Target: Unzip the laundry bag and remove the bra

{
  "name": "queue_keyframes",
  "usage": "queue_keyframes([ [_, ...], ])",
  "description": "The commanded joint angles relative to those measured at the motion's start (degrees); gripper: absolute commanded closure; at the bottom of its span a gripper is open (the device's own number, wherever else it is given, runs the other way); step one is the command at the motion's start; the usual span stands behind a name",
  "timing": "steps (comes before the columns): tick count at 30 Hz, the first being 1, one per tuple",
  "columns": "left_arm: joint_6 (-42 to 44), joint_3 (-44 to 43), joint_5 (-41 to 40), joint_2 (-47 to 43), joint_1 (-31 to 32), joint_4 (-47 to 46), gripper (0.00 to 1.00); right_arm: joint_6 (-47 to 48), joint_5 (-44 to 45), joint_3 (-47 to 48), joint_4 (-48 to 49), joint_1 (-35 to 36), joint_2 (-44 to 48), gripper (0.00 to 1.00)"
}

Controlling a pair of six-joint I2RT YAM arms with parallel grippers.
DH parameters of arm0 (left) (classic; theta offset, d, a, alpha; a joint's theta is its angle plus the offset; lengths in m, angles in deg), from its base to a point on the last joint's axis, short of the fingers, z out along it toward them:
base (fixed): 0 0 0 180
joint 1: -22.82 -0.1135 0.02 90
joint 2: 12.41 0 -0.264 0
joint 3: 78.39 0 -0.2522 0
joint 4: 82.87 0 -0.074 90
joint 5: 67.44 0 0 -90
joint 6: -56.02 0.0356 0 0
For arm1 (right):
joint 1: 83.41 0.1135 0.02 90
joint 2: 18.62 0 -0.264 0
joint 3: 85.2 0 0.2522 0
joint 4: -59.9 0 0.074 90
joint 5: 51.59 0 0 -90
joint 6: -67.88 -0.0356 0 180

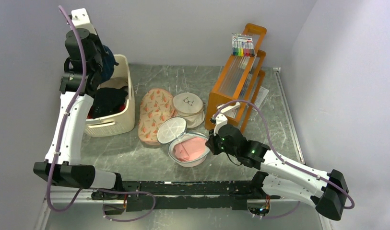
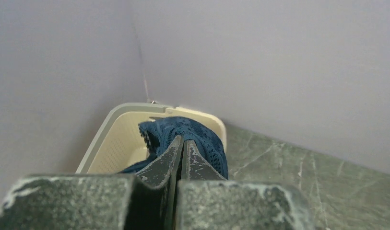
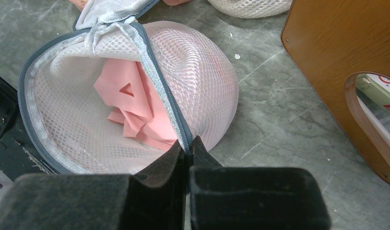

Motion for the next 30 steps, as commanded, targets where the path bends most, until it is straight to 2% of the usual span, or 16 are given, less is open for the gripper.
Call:
queue_keyframes([
  [1, -4.24, 5.92, 1.6, 2.45, -5.19, -5.85, 0.93, 0.43, 0.43, -0.71, 1.24, -0.11, 0.65, 1.0],
  [2, -5.03, 8.06, 2.19, 2.55, -6.07, -7.1, 0.82, 0.43, 0.37, -0.72, 1.21, -0.18, 0.65, 1.0],
  [4, -6.43, 13.38, 1.39, 2.45, -6.92, -9.71, 0.5, 0.45, 0.19, -0.71, 1.15, -0.14, 0.79, 1.0],
  [5, -7.31, 15.77, 0.16, 2.17, -7.0, -10.41, 0.38, 0.43, 0.13, -0.75, 1.1, -0.14, 0.84, 1.0],
  [7, -8.34, 21.18, 0.45, 0.81, -7.08, -12.55, 0.23, 0.43, 0.05, -0.63, 1.07, -0.14, 0.88, 1.0],
  [10, -7.57, 29.09, 7.14, -2.09, -7.09, -16.44, 0.2, 0.42, -0.06, -0.6, 0.97, -0.19, 0.64, 1.0],
  [12, -6.23, 33.13, 12.71, -3.64, -7.01, -18.55, 0.22, 0.42, -0.11, -0.36, 0.72, -0.14, -0.01, 1.0],
  [15, -6.1, 33.88, 17.03, -4.78, -4.72, -17.82, 0.24, 0.45, -0.34, -0.11, 0.75, -0.09, -0.92, 1.0],
  [17, -3.51, 34.38, 19.43, -5.53, -1.11, -19.08, 0.24, 0.47, -0.24, 0.17, 0.67, -0.14, -1.58, 1.0],
  [21, 2.08, 36.04, 23.48, -6.93, 7.27, -21.61, 0.14, 0.2, -0.27, 0.28, 0.69, -0.12, -2.76, 1.0],
  [24, 5.97, 36.69, 25.34, -7.32, 13.68, -22.0, 0.11, 0.33, -0.33, 0.36, 0.78, -0.07, -3.15, 1.0],
  [30, 10.8, 34.18, 21.01, -5.92, 28.01, -16.03, 0.11, 0.2, 0.16, 0.02, 1.11, -0.11, -2.0, 1.0],
])
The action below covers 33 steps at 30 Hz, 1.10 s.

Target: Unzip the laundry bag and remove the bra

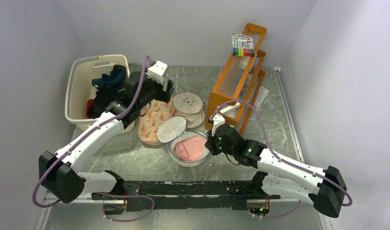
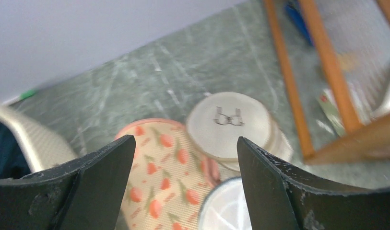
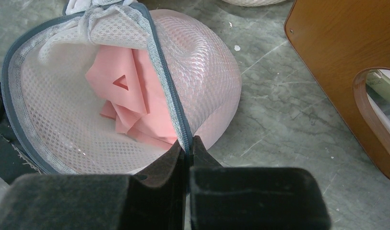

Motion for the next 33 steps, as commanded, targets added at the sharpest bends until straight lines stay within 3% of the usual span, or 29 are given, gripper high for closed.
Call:
queue_keyframes([
  [1, 4.33, -1.77, -2.37, 0.66, 8.94, 3.37, 0.12, 0.17, 0.87, -0.19, 1.01, -0.14, 1.5, 1.0],
  [3, 1.61, -2.41, -3.74, 0.51, 15.65, 5.75, 0.15, 0.1, 1.46, -0.73, 1.48, -0.14, 2.59, 1.0],
  [6, -10.31, 2.59, 3.28, -2.86, 17.34, 4.6, 0.25, 0.12, 2.37, -1.02, 1.42, -0.13, 3.66, 1.0],
  [9, -26.78, 18.79, 9.03, -9.51, 17.87, -7.64, 0.24, 0.16, 1.89, -1.44, 1.72, -0.14, 4.59, 1.0],
  [12, -33.85, 29.09, 15.72, -12.51, 21.74, -21.98, 0.2, 0.53, 1.6, -1.68, 1.81, -0.13, 5.44, 1.0],
  [16, -34.14, 30.75, 2.13, -13.36, 32.13, -17.06, 0.23, 0.56, 1.29, -2.22, 2.28, -0.11, 6.41, 1.0],
  [20, -35.25, 30.1, -5.82, -10.22, 37.58, -13.87, 0.35, 0.52, 1.31, -2.06, 2.33, -0.1, 5.78, 1.0],
  [23, -37.96, 26.72, -11.11, -5.1, 38.2, -7.89, 0.43, 0.56, 1.18, -1.97, 2.42, -0.06, 5.22, 1.0],
  [27, -36.16, 22.72, -11.87, 0.19, 38.41, -7.08, 0.47, 0.57, 1.04, -2.07, 2.49, -0.12, 5.35, 1.0],
  [33, -40.92, 21.0, -14.35, 6.13, 38.35, -12.66, 0.43, 0.71, 0.99, -2.41, 2.77, -0.1, 6.09, 1.0],
])
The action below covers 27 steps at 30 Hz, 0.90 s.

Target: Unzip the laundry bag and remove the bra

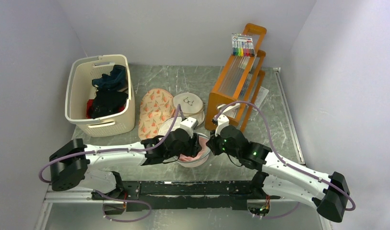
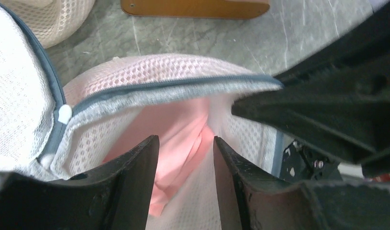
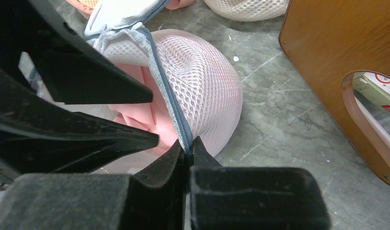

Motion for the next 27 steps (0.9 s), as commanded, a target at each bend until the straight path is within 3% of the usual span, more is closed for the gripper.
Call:
queue_keyframes([
  [1, -5.89, -2.68, -6.18, 3.73, 0.23, -3.94, 0.43, 0.61, 0.08, -0.66, 1.48, -0.07, 1.01, 1.0],
  [6, -9.17, -3.33, -9.71, 7.51, 0.0, -8.13, 0.42, 0.54, -0.04, -0.89, 1.68, -0.08, 1.37, 1.0],
  [12, -11.86, -1.34, -11.52, 11.06, -0.04, -17.54, 0.2, 0.82, -0.67, -0.83, 1.85, -0.12, 0.48, 1.0],
  [15, -11.07, -3.39, -11.67, 15.45, -0.06, -18.01, 0.15, 0.59, -0.6, -0.82, 1.85, -0.14, 0.47, 1.0],
  [17, -11.28, -3.84, -12.89, 18.17, -0.16, -17.05, 0.17, 0.63, -0.47, -0.85, 1.84, -0.14, 0.58, 1.0],
  [20, -11.51, -2.12, -13.9, 20.59, -0.45, -18.78, 0.3, 0.67, -0.59, -0.89, 1.77, -0.12, 0.66, 1.0],
  [22, -11.48, -1.62, -12.47, 21.33, -0.98, -19.0, 0.45, 0.7, -0.54, -0.91, 1.77, -0.06, 0.66, 1.0],
  [25, -9.48, -1.34, -9.44, 18.59, -1.28, -17.9, 0.8, 0.64, -0.39, -0.88, 1.73, -0.14, 0.59, 1.0],
  [27, -7.95, -0.61, -7.86, 15.04, -1.29, -17.06, 0.89, 0.72, -0.51, -0.94, 1.74, -0.12, 0.63, 1.0],
])
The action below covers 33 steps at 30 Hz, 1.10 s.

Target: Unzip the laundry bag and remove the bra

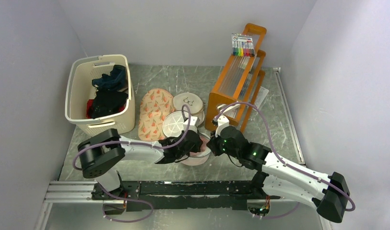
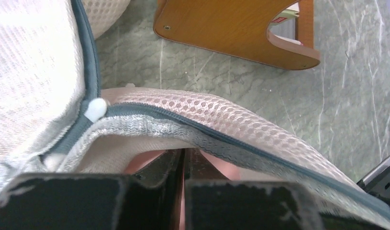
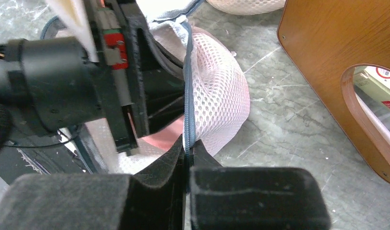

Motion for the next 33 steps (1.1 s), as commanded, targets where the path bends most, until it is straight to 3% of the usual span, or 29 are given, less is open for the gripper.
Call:
queue_keyframes([
  [1, 3.48, 2.1, 3.55, -6.9, -0.44, -0.66, 0.92, 0.26, -0.07, 0.05, 1.82, 0.1, 0.51, 1.0],
  [12, 5.45, 12.23, 13.07, -27.19, -0.45, -0.83, 0.93, 0.11, 0.7, 0.0, 1.71, 0.13, 0.68, 1.0],
  [22, 14.94, 10.37, 19.97, -39.31, -0.39, 3.25, 0.93, -0.58, 2.16, 0.41, 1.12, 0.12, -0.34, 1.0],
  [27, 21.55, 9.98, 29.9, -43.42, -0.44, 1.32, 0.93, -0.99, 3.06, 0.66, 0.86, 0.02, -0.95, 1.0],
  [31, 23.16, 9.81, 35.07, -44.74, -0.38, -0.19, 0.93, -0.9, 2.91, 0.59, 1.02, 0.1, -0.85, 1.0],
  [33, 21.76, 9.54, 33.59, -44.74, -0.39, -1.06, 0.93, -0.84, 2.64, 0.42, 1.11, 0.06, -0.65, 1.0],
])
